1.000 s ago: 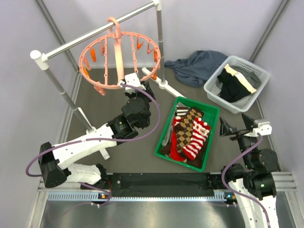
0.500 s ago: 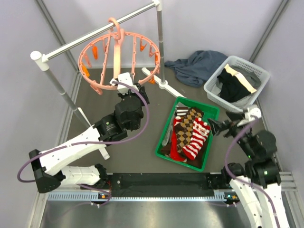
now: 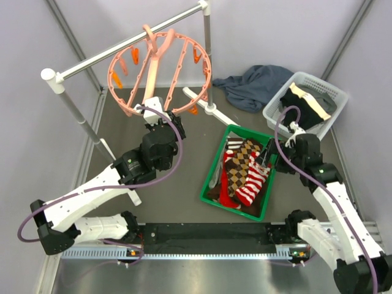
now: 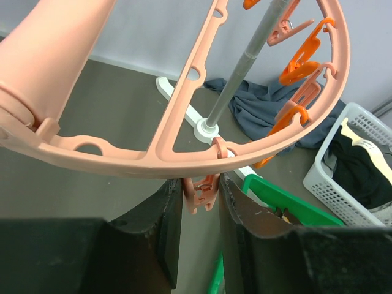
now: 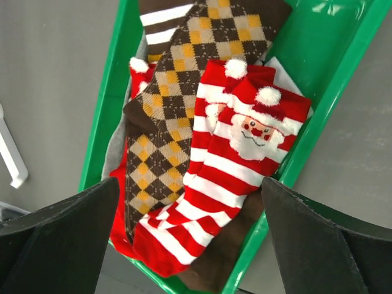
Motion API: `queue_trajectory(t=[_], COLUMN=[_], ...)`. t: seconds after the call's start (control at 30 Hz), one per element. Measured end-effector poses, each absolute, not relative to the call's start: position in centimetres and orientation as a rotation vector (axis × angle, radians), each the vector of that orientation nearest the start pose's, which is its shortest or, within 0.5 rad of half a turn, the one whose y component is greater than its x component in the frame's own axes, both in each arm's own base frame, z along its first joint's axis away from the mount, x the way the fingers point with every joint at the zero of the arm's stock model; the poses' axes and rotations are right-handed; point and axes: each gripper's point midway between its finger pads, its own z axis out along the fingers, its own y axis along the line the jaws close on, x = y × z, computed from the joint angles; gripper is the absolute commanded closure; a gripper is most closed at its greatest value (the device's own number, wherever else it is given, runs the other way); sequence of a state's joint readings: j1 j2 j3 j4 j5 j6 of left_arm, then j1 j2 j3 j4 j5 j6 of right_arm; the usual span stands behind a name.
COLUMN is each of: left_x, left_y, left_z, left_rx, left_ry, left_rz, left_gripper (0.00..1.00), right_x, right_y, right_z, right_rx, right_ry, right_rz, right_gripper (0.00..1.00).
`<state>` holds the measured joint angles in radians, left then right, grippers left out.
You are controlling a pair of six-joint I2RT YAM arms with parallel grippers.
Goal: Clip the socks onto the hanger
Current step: Pick up the sock from the bin.
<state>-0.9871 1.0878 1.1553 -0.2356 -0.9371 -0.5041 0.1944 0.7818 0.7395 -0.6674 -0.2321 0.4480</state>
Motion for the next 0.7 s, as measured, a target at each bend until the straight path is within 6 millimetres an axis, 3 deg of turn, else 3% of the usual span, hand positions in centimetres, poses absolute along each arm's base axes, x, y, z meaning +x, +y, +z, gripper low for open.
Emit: queue_trajectory(t=[0.13,0.3,0.43,0.7], left_x=[28.6,28.6,28.6,28.4], left_y=[-19.9,-20.1,-20.3,-20.5], left_z=[35.4,35.4,35.4,35.7], left_rx=[-0.275,-0.275,-0.273,-0.280], left_ry=[1.661,1.664,1.667,1.665], left_rz=[-0.320,-0.336,-0.350,-0.387], left_gripper=[1.00,1.00,1.00,1.00], right_x=[22.8,23.6,24.3,26.1], right_y=[10.3,9.5,9.5,10.4], right_z=[15.2,13.5,12.9,10.7], right_rx=[0.270,0.381,0.413,0.500], right_ry=[2.375,2.423,2.423,2.429], right_rz=[0.591,0.522,0.459,0.342], right_gripper=[0.03,0.16,0.36,0.51])
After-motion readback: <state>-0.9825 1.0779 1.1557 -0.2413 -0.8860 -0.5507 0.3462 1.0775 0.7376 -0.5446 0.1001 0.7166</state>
